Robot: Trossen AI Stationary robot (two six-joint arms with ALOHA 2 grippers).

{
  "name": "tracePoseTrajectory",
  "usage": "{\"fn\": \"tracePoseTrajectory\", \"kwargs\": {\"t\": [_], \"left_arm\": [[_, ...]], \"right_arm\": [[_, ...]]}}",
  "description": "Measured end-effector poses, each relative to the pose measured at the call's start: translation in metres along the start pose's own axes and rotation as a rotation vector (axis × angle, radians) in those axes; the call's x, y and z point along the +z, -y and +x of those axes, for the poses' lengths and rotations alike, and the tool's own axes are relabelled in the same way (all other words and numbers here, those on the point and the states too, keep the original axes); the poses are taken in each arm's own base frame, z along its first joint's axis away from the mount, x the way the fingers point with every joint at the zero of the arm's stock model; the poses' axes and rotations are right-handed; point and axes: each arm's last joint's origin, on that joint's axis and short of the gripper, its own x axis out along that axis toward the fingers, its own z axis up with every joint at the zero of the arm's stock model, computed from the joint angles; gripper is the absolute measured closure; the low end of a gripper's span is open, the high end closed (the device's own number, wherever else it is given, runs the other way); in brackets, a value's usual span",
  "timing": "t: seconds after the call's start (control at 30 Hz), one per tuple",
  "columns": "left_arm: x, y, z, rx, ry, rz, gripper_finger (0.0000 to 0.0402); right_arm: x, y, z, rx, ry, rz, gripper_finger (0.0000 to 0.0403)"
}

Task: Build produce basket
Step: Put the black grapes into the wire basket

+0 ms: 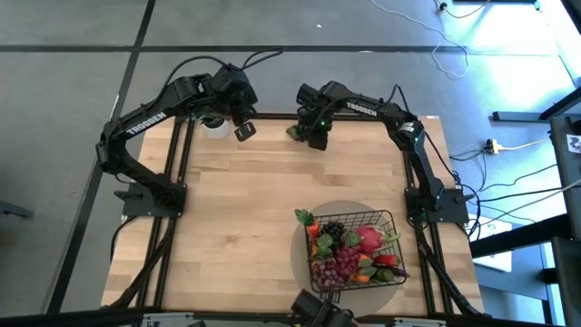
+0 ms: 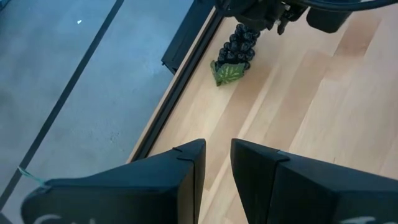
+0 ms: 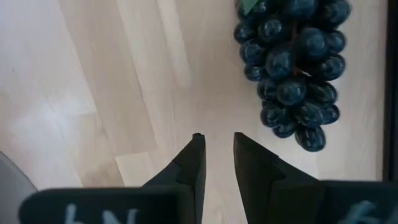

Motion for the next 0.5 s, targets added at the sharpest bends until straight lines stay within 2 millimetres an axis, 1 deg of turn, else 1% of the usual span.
{"fn": "tracePoseTrajectory", "kwargs": {"t": [0.13, 0.23, 0.5], "left_arm": [[-0.001, 0.000, 0.000, -0.001, -0.012, 0.002, 0.0336], [-0.001, 0.000, 0.000, -0.001, -0.013, 0.002, 0.0336], [-0.001, 0.000, 0.000, -0.001, -0.014, 0.003, 0.0336]], "right_arm": [[0.002, 0.000, 0.000, -0.032, 0.006, 0.066, 0.0334], [0.002, -0.004, 0.001, -0.043, -0.012, 0.117, 0.0334], [0.001, -0.022, 0.003, -0.011, -0.080, 0.111, 0.0334]]}}
